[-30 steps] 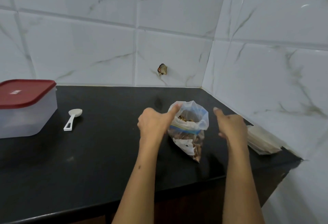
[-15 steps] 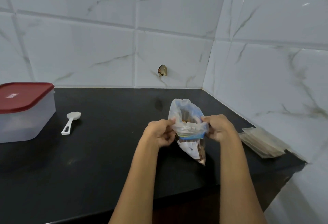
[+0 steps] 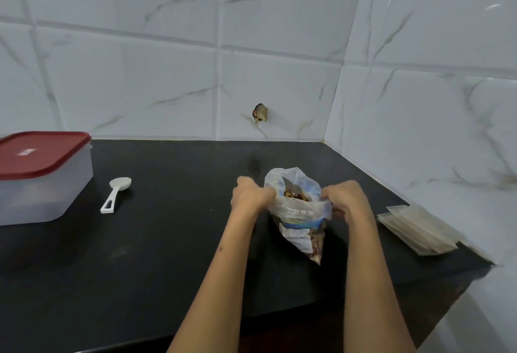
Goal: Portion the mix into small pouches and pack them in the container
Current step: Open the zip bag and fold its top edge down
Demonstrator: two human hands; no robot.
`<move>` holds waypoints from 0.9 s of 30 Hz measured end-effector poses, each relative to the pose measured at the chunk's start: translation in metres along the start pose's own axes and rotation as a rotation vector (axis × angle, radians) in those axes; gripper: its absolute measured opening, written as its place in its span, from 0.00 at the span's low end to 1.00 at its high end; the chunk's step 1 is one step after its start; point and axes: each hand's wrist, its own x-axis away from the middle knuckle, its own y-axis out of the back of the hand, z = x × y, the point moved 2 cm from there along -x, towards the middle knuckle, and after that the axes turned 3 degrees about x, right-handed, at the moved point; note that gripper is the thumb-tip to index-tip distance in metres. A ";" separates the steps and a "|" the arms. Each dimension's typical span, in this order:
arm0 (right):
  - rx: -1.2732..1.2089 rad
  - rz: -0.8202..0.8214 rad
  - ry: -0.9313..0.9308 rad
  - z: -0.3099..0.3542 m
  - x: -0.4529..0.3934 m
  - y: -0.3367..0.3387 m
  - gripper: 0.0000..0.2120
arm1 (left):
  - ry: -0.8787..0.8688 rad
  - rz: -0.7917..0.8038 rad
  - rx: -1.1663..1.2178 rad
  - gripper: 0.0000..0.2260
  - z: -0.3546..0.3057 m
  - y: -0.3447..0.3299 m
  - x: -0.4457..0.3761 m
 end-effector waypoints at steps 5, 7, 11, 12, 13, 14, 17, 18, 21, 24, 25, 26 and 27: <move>-0.090 -0.057 0.293 0.022 0.001 0.007 0.11 | -0.262 -0.082 -0.085 0.18 -0.017 0.003 -0.011; -0.053 0.021 0.339 0.033 -0.002 0.002 0.14 | -0.291 -0.043 -0.092 0.22 -0.024 -0.003 -0.016; 0.030 0.227 0.355 0.040 -0.011 -0.012 0.17 | -0.281 0.051 -0.148 0.18 -0.027 -0.010 -0.031; 0.047 0.238 0.373 0.041 -0.012 -0.014 0.15 | -0.286 0.054 -0.146 0.15 -0.027 -0.009 -0.034; 0.066 0.240 0.392 0.041 -0.014 -0.015 0.14 | -0.289 0.058 -0.142 0.14 -0.027 -0.008 -0.037; 0.077 0.243 0.408 0.043 -0.016 -0.016 0.13 | -0.295 0.059 -0.138 0.13 -0.028 -0.007 -0.040; 0.105 0.250 0.408 0.047 -0.021 -0.020 0.16 | -0.321 0.077 -0.139 0.12 -0.031 -0.007 -0.046; 0.116 0.248 0.399 0.048 -0.022 -0.021 0.19 | -0.327 0.092 -0.147 0.12 -0.032 -0.007 -0.048; 0.124 0.272 0.364 0.048 -0.026 -0.027 0.19 | -0.311 0.201 -0.183 0.20 -0.034 -0.005 -0.050; 0.085 0.328 0.332 0.048 -0.028 -0.031 0.11 | -0.274 0.287 -0.279 0.22 -0.034 -0.002 -0.053; 0.067 0.339 0.318 0.049 -0.028 -0.032 0.10 | -0.270 0.296 -0.294 0.20 -0.034 -0.001 -0.054; 0.045 0.348 0.298 0.050 -0.029 -0.033 0.09 | -0.262 0.295 -0.293 0.16 -0.035 -0.001 -0.056; 0.022 0.359 0.271 0.051 -0.030 -0.034 0.08 | -0.243 0.292 -0.276 0.12 -0.035 -0.001 -0.056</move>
